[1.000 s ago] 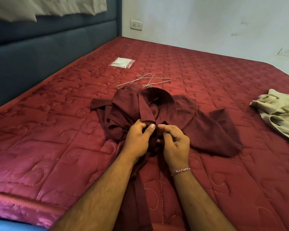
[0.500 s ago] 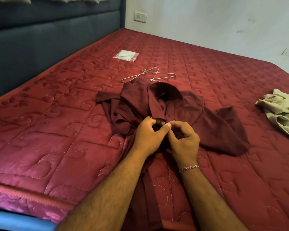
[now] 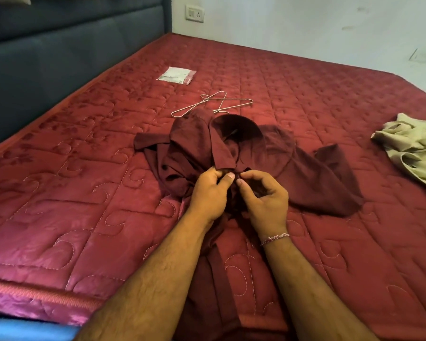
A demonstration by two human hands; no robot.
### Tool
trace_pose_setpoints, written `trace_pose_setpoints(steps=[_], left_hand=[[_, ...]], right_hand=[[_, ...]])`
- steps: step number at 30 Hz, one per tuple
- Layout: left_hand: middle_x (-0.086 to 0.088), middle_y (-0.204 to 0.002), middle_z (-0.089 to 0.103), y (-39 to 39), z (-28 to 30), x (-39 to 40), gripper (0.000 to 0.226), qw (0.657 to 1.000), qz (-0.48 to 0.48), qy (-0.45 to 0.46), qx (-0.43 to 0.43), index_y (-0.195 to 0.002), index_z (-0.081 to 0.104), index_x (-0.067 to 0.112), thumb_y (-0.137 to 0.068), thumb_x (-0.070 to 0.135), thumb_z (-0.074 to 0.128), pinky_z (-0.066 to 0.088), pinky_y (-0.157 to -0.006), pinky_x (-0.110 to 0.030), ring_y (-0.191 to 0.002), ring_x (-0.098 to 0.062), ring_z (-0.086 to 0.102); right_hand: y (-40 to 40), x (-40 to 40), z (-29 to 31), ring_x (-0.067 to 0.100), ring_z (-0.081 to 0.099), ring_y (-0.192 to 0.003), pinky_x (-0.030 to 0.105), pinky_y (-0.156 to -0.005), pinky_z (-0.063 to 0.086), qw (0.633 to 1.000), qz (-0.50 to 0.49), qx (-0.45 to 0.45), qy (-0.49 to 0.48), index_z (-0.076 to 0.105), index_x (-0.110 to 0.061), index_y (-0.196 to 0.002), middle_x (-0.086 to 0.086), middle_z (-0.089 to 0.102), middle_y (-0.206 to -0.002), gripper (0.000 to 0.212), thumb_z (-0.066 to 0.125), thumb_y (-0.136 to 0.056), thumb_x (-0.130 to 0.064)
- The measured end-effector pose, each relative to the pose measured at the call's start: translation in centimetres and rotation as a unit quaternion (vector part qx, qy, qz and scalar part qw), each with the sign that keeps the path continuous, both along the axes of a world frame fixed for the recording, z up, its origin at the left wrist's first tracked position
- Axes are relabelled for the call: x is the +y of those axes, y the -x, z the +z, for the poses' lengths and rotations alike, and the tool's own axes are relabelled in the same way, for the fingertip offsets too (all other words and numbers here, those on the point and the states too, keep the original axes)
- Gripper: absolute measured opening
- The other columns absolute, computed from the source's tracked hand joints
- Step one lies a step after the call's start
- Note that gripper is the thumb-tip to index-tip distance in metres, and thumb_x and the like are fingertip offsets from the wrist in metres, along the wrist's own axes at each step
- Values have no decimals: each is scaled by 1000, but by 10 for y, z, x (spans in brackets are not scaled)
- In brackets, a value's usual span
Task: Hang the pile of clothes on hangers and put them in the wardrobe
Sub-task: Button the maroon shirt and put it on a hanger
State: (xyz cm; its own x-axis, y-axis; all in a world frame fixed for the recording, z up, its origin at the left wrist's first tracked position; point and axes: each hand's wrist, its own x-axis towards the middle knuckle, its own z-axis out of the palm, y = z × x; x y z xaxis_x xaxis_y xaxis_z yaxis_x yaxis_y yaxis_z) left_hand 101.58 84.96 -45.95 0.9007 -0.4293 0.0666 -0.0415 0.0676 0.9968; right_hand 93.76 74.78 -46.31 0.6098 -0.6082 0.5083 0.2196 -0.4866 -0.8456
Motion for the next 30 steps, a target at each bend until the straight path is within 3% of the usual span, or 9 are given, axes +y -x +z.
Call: trace_pose_setpoints(steps=[4, 8, 11, 13, 18, 22, 26, 30], left_hand=[[3, -101, 78, 1, 3, 1, 30, 1000, -8, -19, -4, -106, 77, 16, -91, 35, 59, 56, -98, -50, -100, -17, 73], [3, -89, 77, -1, 1, -1, 7, 997, 44, -54, -33, -96, 75, 15, -94, 21, 71, 61, -83, -43, -85, -16, 74], [2, -81, 75, -2, 1, 0, 8, 993, 68, -83, -44, -86, 73, 14, -92, 19, 74, 61, -73, -35, -73, -12, 72], [0, -83, 75, -1, 1, 0, 9, 993, 75, -83, -40, -83, 74, 13, -91, 17, 75, 62, -74, -39, -76, -16, 73], [5, -96, 75, -3, -5, -1, 8, 994, 73, -62, -52, -91, 81, 14, -89, 20, 76, 61, -87, -45, -90, -13, 74], [5, -99, 71, -4, -5, 0, 11, 987, 73, -101, -97, -92, 79, 13, -95, 19, 71, 57, -88, -37, -90, -11, 70], [1, -99, 66, -6, -10, -2, 19, 976, 68, -148, -147, -91, 74, 8, -99, 23, 65, 53, -85, -41, -88, -16, 65], [-2, -100, 64, -7, -13, -4, 24, 965, 52, -178, -186, -88, 72, 4, -99, 24, 64, 53, -84, -45, -88, -20, 64]], right_hand=[[0, 1, -1, 13, 74, -96, 43, -92, 59, 1000, -9, 13, -2, 79, -21, -98, -8, 78, -98, 21, 81, -84, -5], [-1, -1, -6, 5, 72, -100, 30, -92, 58, 995, -37, 14, 88, 79, -16, -107, -10, 75, -103, 24, 80, -85, -6], [-5, -3, -10, 4, 70, -97, 23, -90, 55, 988, -46, 10, 150, 79, -11, -105, -8, 74, -101, 21, 79, -84, -8], [-8, -5, -12, 7, 71, -93, 26, -87, 57, 987, -47, 12, 155, 78, -11, -102, -6, 74, -99, 19, 78, -84, -10], [-10, -11, -15, 14, 72, -84, 44, -80, 61, 998, -2, 37, 42, 76, -23, -97, -4, 75, -93, 20, 80, -83, -10], [-8, -21, -15, 36, 74, -90, 59, -86, 59, 987, 108, 38, -108, 80, -23, -98, 9, 78, -95, 16, 81, -85, -13], [-8, -20, -10, 18, 64, -71, 36, -68, 54, 975, 132, 41, -172, 78, -16, -94, 7, 74, -85, 20, 75, -87, 4], [-11, -17, -12, 16, 56, -65, 34, -61, 47, 973, 107, 31, -204, 70, -14, -87, 4, 67, -74, 22, 72, -86, 8]])
